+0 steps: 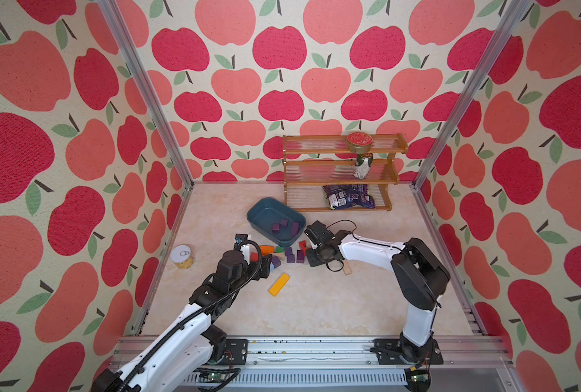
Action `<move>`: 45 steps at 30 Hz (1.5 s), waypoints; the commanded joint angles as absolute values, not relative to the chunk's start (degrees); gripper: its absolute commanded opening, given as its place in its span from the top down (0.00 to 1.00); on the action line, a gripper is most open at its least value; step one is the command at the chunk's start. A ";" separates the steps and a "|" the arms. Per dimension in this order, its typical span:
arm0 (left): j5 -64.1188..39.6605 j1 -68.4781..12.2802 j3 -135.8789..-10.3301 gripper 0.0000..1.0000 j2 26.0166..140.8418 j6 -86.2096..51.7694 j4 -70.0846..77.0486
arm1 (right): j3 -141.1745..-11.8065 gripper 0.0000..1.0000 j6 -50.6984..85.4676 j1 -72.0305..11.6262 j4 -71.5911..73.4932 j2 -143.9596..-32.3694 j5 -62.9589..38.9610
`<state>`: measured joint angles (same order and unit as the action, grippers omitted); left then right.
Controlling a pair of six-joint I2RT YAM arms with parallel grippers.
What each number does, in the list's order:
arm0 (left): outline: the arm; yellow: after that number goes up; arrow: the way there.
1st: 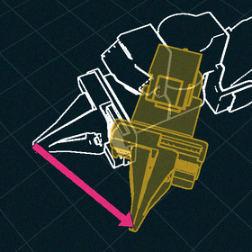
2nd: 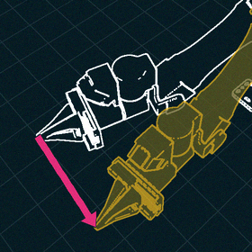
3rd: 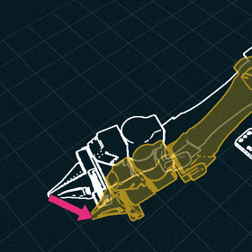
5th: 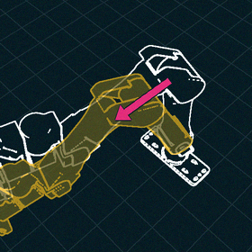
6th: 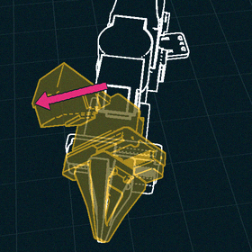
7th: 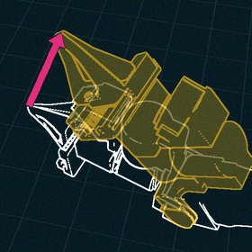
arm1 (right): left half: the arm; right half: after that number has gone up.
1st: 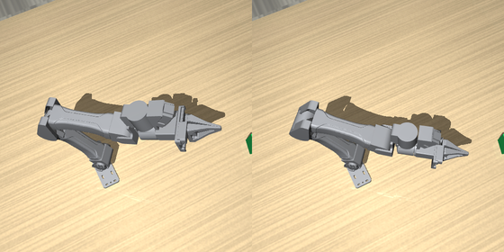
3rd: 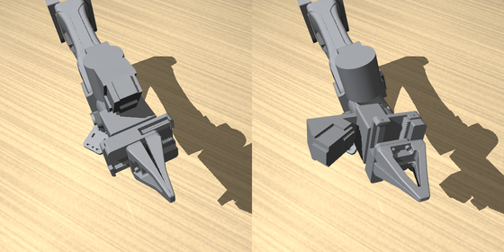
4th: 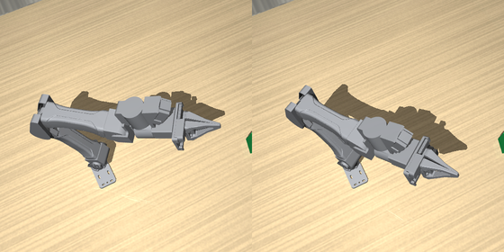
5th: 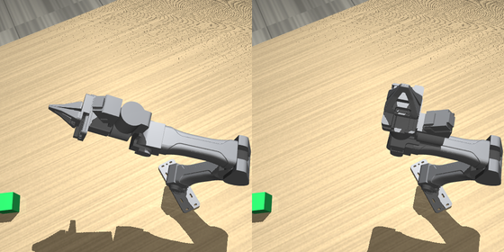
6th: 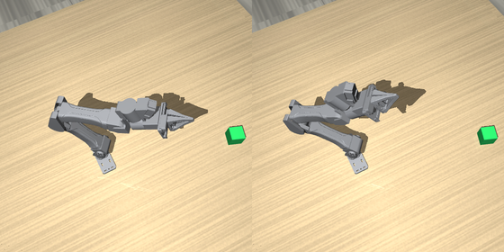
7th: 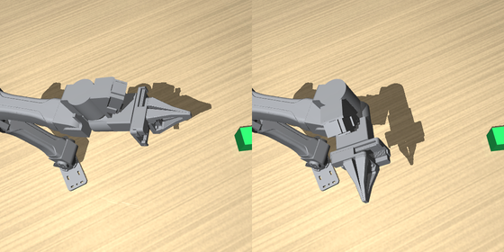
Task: Pick purple bricks into the storage bin
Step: Pick up the building block from the center of the board, then place the building block in the storage box.
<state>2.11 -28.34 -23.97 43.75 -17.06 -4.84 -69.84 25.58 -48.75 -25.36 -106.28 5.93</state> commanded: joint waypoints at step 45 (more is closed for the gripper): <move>3.96 -26.89 -21.18 0.01 37.20 -15.69 -7.30 | -104.73 0.45 18.22 -47.44 -27.17 -126.07 1.45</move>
<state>3.18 -27.22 -21.78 37.80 -16.84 -7.05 -105.19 19.07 -47.35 -28.32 -126.76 2.22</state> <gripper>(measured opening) 0.994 0.527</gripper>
